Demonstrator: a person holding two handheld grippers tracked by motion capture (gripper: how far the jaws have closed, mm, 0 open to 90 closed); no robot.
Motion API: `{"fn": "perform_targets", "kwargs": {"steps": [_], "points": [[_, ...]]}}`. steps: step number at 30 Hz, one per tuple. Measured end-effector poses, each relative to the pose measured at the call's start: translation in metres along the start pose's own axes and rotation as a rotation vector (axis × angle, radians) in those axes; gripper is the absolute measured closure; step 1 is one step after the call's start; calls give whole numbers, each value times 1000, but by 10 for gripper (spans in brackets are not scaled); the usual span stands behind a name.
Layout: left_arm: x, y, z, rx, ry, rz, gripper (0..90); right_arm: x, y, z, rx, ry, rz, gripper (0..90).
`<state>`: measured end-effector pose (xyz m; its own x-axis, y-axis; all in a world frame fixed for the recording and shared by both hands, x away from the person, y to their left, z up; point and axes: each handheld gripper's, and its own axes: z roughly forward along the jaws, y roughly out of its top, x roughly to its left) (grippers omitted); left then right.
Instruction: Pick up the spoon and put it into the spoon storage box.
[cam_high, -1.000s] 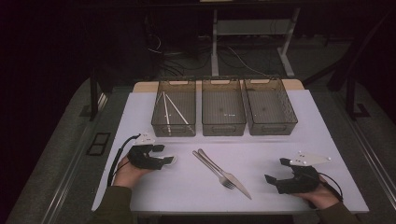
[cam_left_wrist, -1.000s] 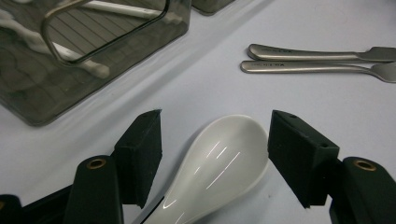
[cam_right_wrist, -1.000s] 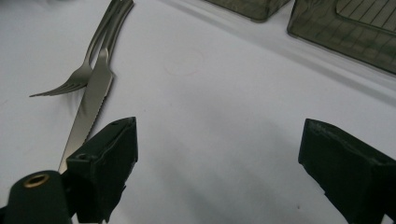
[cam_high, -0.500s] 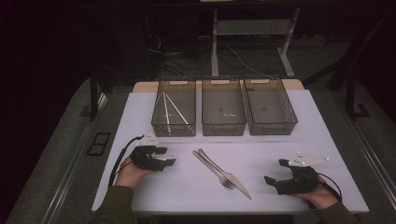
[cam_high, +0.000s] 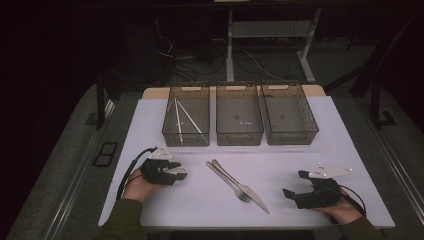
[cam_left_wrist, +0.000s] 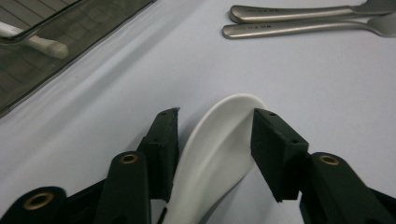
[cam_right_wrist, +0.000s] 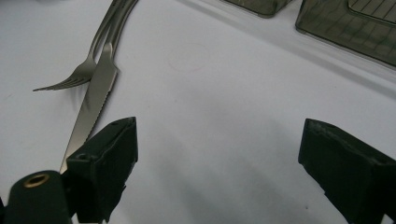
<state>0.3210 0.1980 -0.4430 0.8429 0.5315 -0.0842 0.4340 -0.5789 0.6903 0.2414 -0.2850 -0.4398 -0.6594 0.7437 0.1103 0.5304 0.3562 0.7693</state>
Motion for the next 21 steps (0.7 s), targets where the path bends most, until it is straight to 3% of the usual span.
{"fn": "perform_targets", "kwargs": {"steps": [11,21], "points": [[-1,-1,-4,31,-2,66,653,0,0,0,2,1,2,120],[-1,-1,-8,12,-14,75,768,0,0,0,4,2,-1,120]]}}
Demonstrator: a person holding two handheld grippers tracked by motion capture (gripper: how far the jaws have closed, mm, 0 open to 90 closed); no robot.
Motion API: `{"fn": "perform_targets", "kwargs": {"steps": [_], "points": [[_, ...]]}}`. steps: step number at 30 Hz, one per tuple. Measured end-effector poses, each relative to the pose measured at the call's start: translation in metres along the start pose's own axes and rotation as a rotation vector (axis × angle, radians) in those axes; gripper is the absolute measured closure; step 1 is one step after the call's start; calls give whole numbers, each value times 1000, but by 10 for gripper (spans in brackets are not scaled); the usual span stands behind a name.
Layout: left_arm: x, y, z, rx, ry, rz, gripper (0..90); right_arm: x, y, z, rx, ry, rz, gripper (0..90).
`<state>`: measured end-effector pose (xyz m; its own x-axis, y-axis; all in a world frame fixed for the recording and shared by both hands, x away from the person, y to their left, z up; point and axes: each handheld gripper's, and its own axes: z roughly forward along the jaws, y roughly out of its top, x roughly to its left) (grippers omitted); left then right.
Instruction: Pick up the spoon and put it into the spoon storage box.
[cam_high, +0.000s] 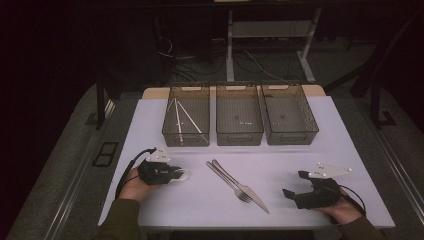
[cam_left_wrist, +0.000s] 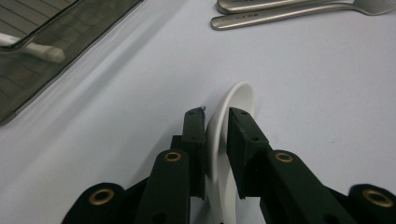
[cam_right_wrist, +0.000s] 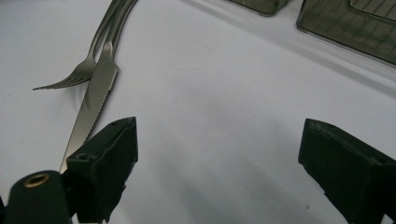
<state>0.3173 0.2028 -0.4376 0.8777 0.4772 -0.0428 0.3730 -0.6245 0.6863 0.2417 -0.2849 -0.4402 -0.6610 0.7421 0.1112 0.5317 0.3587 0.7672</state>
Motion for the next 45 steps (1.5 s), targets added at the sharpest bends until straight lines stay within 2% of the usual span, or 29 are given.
{"fn": "perform_targets", "kwargs": {"steps": [6,8,15,19,27,31,37,41,45], "points": [[-1,1,-2,0,-10,7,811,0,0,0,0,0,0,120],[-2,2,-1,-3,-8,-4,813,0,0,0,1,0,0,120],[-3,5,0,8,5,1,818,0,0,-1,-3,-1,-4,120],[-5,9,-1,18,16,25,818,0,0,0,-1,-1,-4,120],[-11,17,-2,12,15,34,819,-2,0,-2,-8,-7,0,120],[-14,24,-1,0,14,38,819,-1,0,-1,-6,2,-10,120],[-17,35,0,-31,-3,53,819,-2,0,0,-8,4,3,120],[-18,47,0,-69,-16,56,819,-1,0,-1,-12,3,0,120],[-20,63,2,-88,-25,82,819,-2,0,-2,-18,2,9,120]]}}
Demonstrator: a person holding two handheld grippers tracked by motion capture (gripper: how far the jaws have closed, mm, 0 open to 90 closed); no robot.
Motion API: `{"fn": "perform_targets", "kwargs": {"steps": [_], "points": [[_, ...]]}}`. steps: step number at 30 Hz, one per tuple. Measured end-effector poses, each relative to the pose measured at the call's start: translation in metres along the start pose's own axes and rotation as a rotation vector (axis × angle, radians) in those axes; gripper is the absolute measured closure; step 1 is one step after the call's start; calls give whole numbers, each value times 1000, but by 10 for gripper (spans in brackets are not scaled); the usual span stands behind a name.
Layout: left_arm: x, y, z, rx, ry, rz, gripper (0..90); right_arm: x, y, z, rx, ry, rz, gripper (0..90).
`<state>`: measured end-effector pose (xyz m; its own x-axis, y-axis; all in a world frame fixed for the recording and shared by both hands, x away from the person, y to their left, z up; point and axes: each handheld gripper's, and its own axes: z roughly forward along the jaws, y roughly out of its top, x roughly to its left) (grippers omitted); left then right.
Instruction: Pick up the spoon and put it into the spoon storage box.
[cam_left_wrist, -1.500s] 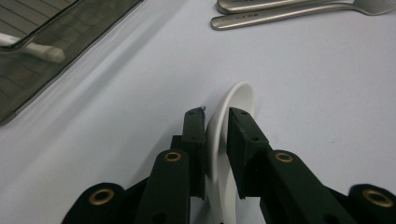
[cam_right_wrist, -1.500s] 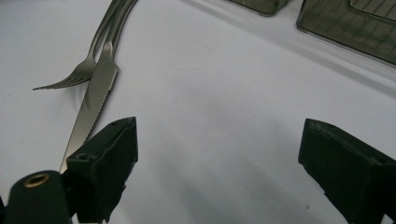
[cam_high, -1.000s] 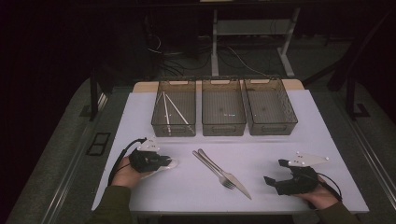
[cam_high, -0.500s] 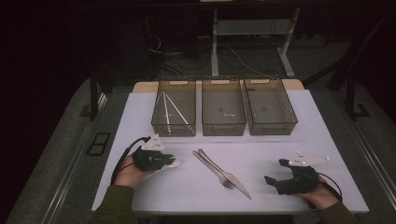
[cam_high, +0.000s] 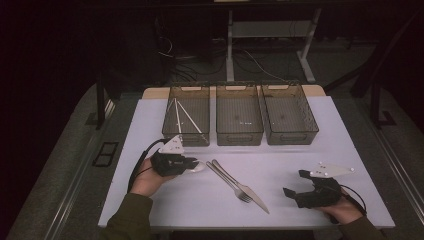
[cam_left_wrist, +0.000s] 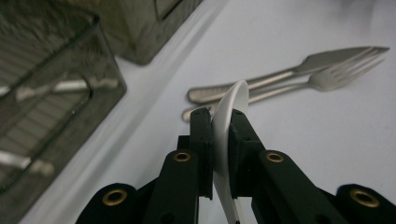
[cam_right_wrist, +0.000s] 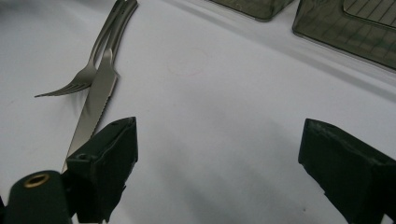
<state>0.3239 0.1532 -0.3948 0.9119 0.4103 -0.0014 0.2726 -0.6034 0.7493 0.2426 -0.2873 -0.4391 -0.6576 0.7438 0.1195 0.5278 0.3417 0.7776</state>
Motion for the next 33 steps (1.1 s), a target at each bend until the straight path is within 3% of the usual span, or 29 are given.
{"fn": "perform_targets", "kwargs": {"steps": [15,17,21,23,33], "points": [[4,57,16,-49,-40,97,819,-1,0,1,-2,-7,16,120],[6,64,17,-53,-42,104,819,-2,0,1,-12,-10,0,120],[10,79,19,-67,-40,117,819,-1,0,0,2,-4,28,120],[13,86,22,-75,-37,127,819,-2,0,0,-5,-8,18,120],[27,119,44,-86,-33,148,819,-2,0,-1,-12,-9,25,120]]}}
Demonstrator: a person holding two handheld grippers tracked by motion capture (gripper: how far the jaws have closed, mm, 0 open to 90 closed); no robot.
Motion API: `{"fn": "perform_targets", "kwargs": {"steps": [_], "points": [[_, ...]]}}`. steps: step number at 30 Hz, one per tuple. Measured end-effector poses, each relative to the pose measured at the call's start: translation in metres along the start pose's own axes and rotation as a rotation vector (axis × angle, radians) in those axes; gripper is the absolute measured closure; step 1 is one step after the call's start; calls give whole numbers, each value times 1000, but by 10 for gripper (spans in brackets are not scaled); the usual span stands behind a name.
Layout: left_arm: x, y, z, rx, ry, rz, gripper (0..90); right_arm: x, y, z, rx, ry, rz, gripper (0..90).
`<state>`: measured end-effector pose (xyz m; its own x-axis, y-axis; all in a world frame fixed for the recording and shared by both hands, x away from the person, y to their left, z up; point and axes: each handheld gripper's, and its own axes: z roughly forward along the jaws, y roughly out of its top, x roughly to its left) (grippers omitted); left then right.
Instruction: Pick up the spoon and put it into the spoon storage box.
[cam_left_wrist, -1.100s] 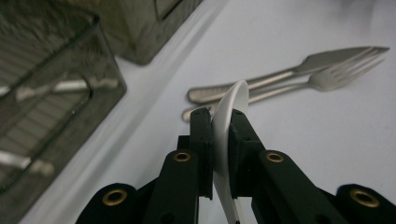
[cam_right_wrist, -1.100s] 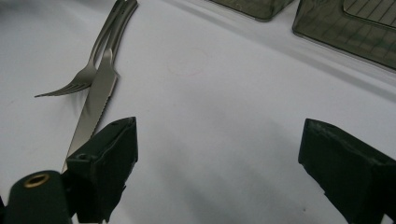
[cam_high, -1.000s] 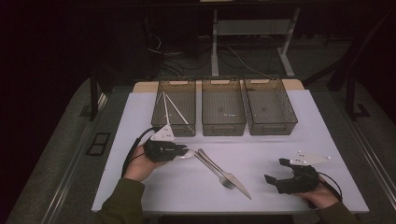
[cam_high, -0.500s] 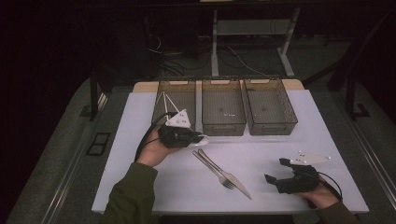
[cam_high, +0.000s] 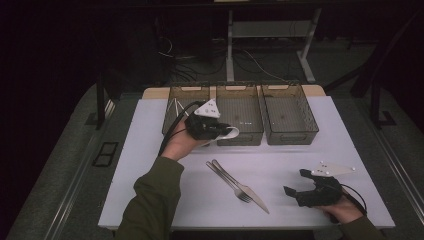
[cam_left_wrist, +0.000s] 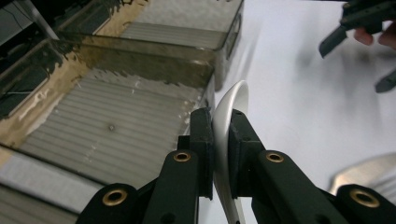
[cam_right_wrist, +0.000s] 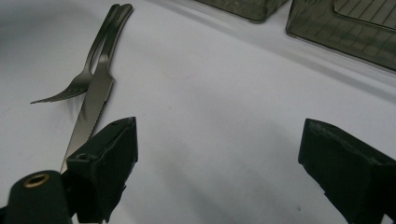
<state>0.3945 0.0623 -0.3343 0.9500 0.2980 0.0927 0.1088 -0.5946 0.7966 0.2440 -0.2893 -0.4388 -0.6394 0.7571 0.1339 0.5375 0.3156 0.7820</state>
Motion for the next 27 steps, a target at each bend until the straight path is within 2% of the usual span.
{"fn": "perform_targets", "kwargs": {"steps": [7,10,17,22,27], "points": [[10,18,20,9,-7,24,819,-1,0,-1,-2,3,2,120],[12,23,29,5,0,47,819,-1,0,-1,-4,4,5,120],[23,34,51,23,12,68,819,-1,0,-2,-11,10,8,120],[29,37,71,27,5,64,819,-1,1,-2,-16,15,10,120],[34,35,89,59,3,67,819,-2,1,-3,-21,16,12,120]]}}
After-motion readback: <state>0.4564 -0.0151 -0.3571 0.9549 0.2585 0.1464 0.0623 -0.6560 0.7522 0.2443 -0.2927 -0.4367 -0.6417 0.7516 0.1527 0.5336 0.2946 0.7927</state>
